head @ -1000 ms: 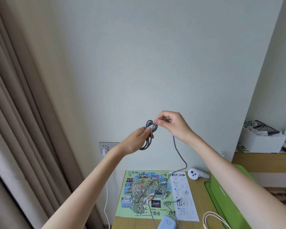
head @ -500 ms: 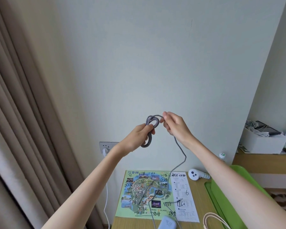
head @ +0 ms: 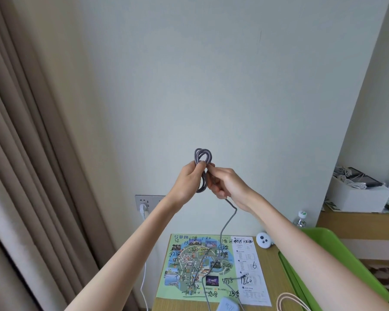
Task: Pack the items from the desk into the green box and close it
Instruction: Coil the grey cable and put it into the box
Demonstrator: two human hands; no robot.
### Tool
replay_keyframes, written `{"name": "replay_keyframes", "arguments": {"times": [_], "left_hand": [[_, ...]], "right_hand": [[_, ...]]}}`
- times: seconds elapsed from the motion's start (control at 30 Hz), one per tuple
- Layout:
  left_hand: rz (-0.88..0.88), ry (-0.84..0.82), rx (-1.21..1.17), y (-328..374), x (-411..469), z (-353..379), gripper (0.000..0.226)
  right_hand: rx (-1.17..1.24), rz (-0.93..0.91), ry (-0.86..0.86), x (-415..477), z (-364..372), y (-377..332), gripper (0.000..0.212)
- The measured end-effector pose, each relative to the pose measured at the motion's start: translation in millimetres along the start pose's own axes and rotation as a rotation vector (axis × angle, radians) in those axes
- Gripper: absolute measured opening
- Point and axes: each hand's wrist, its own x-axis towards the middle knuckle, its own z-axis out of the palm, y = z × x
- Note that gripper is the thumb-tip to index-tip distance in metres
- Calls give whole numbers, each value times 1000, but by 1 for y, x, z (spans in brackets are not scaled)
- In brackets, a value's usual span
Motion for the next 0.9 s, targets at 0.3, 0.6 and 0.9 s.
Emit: {"name": "replay_keyframes", "arguments": {"times": [0.3, 0.6, 0.9], "left_hand": [[-66, 151, -66, 3, 7, 3, 24], [-214, 58, -745, 9, 13, -15, 27], [-204, 216, -288, -6, 15, -33, 31]], "right_hand": [[-142, 106, -79, -7, -8, 2, 60], [-153, 42, -25, -10, -14, 5, 46], [-205, 34, -19, -11, -23, 1, 37]]}}
